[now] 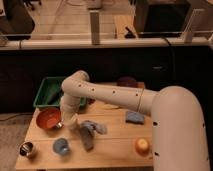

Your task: Place fork in paper cup

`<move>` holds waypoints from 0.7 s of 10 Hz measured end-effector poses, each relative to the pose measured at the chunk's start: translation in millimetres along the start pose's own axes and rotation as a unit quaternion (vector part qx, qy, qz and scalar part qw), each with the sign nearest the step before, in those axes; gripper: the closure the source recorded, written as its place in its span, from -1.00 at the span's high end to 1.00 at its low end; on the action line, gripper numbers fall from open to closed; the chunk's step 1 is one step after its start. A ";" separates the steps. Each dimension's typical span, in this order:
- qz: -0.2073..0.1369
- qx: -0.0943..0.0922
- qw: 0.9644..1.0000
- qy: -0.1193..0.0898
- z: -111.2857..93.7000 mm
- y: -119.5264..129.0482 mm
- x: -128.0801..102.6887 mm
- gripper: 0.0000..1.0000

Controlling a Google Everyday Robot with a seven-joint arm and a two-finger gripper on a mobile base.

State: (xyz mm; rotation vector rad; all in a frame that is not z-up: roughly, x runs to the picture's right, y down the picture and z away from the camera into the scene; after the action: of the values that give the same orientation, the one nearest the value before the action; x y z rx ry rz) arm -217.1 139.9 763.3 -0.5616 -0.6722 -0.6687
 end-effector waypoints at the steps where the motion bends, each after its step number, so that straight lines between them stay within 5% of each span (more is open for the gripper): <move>1: 0.002 0.001 1.000 0.002 -0.2 -0.3 1.6 0.53; 7: 0.027 0.007 1.000 -0.005 -19.3 -4.7 28.3 0.60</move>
State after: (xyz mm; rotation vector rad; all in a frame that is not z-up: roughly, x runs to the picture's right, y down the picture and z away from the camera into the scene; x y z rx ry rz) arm -196.4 113.6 772.0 -0.5693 -0.6677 -0.6103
